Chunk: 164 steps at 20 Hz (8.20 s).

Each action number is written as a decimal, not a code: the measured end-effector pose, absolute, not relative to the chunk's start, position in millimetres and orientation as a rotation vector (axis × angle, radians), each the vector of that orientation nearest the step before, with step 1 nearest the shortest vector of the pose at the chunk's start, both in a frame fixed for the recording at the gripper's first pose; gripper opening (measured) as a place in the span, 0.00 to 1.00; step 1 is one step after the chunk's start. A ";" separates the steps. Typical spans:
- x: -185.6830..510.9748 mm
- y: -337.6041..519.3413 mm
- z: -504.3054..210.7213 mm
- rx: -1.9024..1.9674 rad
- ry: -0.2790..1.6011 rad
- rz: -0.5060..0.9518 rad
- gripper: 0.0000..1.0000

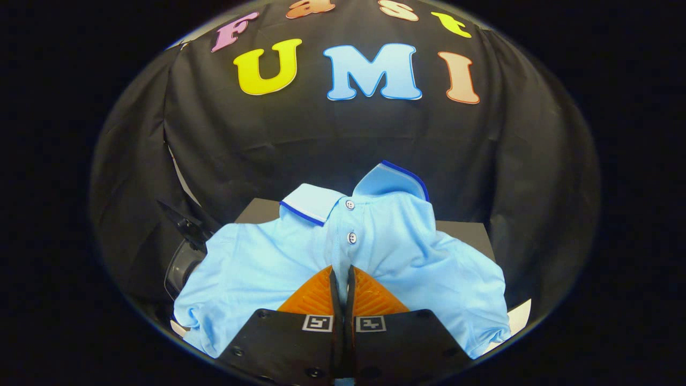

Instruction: Put the clothes into the washing machine and then close the washing machine lid.

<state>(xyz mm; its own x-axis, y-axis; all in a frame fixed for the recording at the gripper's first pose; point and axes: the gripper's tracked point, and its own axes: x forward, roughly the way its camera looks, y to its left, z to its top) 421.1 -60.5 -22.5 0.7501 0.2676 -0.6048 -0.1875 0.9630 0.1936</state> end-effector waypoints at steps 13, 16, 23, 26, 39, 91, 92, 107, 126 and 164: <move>396.2 -56.5 72.3 0.228 0.488 0.227 0.02; 386.9 -45.7 96.5 0.235 0.449 0.205 0.02; 362.5 -3.5 141.5 0.225 0.392 0.177 0.02; 353.3 17.8 156.8 0.218 0.370 0.179 0.02; 322.7 141.7 212.2 0.238 0.284 0.328 0.02; 325.4 421.8 -51.4 0.133 0.600 0.561 0.02; 323.5 423.2 -59.2 0.131 0.608 0.557 0.02; 314.4 426.8 -142.1 0.172 0.764 0.454 0.02; 295.8 422.5 -216.7 0.136 0.912 0.365 0.02; 391.7 322.9 77.8 0.322 0.424 0.299 0.98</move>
